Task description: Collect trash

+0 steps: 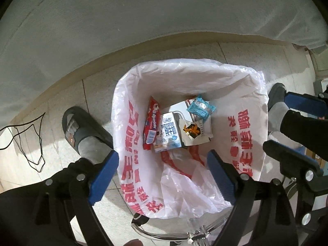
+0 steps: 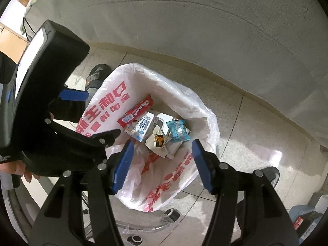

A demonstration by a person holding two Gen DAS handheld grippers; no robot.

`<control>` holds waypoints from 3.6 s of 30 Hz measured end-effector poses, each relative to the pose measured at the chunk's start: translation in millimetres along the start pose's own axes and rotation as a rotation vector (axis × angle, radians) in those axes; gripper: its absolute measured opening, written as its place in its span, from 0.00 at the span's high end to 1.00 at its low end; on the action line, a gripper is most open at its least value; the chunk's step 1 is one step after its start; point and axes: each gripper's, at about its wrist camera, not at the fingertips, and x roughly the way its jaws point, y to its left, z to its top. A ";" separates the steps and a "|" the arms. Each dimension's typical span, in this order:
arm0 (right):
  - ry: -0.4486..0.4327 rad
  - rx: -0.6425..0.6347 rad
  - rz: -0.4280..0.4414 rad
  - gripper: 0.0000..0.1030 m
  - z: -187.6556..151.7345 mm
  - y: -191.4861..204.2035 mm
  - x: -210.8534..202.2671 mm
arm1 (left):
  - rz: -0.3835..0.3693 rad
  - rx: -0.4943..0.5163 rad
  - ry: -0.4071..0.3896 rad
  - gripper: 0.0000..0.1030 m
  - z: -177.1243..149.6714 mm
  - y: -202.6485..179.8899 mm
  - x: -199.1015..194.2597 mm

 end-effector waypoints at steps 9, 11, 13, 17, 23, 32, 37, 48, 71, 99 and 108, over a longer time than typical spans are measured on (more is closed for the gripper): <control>-0.023 0.017 0.026 0.36 -1.2 1.4 -25.0 | -0.012 -0.035 -0.059 0.16 -1.6 6.8 -25.6; -0.034 0.023 0.026 0.29 -1.1 0.5 -36.8 | 0.000 -0.041 -0.088 0.16 -2.6 8.4 -35.0; -0.048 0.027 0.027 0.28 -1.0 -1.3 -49.5 | 0.016 -0.045 -0.111 0.16 -3.5 9.4 -44.4; -0.076 0.044 0.021 0.27 -0.7 -4.3 -74.5 | 0.013 -0.068 -0.162 0.16 -6.6 14.1 -67.9; -0.160 0.080 0.007 0.21 -2.3 -8.1 -129.7 | 0.025 -0.142 -0.301 0.13 -7.7 24.5 -127.4; -0.297 0.178 -0.030 0.12 -2.5 -12.4 -222.1 | 0.048 -0.190 -0.483 0.08 -17.9 31.8 -224.7; -0.387 0.186 -0.081 0.07 -2.6 -1.9 -276.3 | 0.108 -0.194 -0.594 0.08 -30.8 32.3 -280.9; -0.664 0.249 -0.179 0.07 -4.6 20.1 -373.1 | 0.168 -0.204 -0.827 0.08 -53.5 29.3 -392.8; -0.826 0.216 -0.266 0.07 -18.5 50.7 -429.0 | 0.183 -0.279 -0.901 0.08 -84.6 36.7 -444.3; -0.805 0.205 -0.257 0.07 -14.3 60.2 -418.9 | 0.202 -0.296 -0.893 0.08 -98.5 47.6 -439.3; -0.803 0.204 -0.258 0.07 -14.2 62.1 -416.0 | 0.204 -0.299 -0.895 0.08 -98.9 47.7 -438.5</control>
